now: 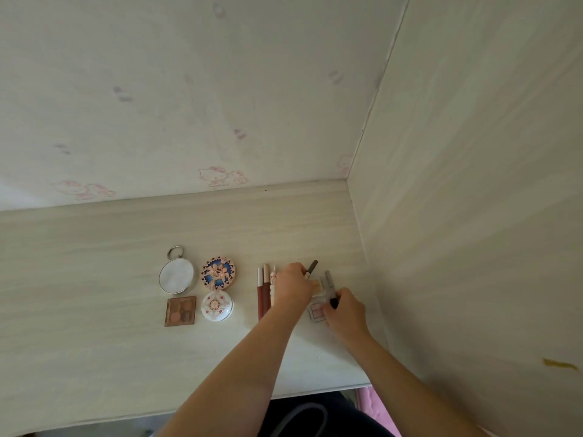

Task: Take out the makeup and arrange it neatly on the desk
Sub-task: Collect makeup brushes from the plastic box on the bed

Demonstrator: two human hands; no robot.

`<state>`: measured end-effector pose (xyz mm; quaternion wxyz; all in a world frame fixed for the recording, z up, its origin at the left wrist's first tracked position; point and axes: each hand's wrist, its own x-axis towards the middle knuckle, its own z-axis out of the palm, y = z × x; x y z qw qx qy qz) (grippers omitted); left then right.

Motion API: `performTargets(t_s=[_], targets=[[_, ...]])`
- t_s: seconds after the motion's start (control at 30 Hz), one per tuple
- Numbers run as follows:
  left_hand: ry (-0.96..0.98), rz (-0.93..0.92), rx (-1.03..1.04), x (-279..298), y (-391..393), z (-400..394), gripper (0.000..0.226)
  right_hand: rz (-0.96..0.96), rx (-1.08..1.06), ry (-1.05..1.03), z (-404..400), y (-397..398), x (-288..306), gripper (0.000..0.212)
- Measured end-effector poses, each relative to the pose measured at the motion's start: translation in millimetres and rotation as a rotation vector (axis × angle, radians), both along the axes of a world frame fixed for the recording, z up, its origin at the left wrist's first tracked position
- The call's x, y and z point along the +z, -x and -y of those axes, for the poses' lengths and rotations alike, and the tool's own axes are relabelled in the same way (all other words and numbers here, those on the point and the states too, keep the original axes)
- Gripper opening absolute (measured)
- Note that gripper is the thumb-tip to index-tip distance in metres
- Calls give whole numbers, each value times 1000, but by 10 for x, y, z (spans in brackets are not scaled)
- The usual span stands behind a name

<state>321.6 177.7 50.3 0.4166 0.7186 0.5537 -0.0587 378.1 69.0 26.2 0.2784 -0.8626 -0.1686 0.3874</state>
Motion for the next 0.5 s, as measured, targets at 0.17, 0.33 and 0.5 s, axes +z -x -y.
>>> performTargets(t_s=[0.17, 0.33, 0.5], targets=[[-22, -2, 6, 28, 8, 6, 11, 67, 30, 64, -24, -102, -16, 6], [-10, 5, 65, 10, 98, 58, 14, 112, 53, 72, -36, -171, -20, 15], [-46, -38, 63, -41, 185, 125, 16, 157, 12, 48, -102, -224, -49, 14]])
